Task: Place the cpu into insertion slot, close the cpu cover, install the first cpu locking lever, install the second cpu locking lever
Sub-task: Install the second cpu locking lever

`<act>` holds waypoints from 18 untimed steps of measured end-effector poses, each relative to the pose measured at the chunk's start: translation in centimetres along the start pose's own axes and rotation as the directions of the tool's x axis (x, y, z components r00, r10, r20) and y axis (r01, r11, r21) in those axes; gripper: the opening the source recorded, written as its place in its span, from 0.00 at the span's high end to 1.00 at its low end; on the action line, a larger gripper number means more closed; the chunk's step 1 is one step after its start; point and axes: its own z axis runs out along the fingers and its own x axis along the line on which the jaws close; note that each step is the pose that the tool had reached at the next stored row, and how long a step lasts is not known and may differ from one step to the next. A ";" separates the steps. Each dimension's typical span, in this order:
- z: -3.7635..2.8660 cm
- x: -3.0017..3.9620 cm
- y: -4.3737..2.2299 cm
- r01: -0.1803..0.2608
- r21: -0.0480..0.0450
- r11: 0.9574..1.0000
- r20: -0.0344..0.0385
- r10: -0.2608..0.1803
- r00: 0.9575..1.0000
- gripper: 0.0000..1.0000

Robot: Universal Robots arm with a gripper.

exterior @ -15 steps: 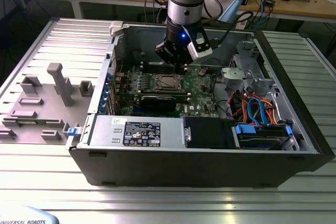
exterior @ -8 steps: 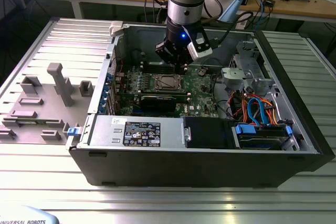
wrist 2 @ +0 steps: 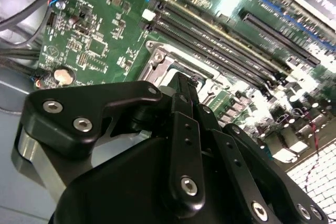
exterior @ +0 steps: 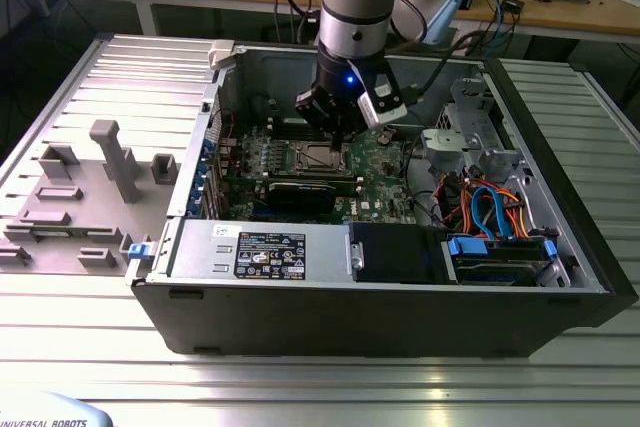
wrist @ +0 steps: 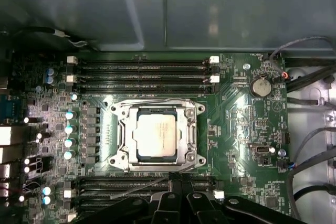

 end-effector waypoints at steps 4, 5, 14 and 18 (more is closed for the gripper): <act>0.15 -0.01 -1.04 -0.001 -0.017 1.000 -0.013 0.001 1.000 0.89; 0.19 0.00 -1.22 -0.001 -0.023 1.000 -0.013 0.001 1.000 0.89; 0.71 1.27 -1.69 -0.001 -0.037 0.999 -0.014 0.001 1.000 0.89; 0.73 1.27 -1.69 -0.001 -0.037 0.999 -0.013 0.001 1.000 0.89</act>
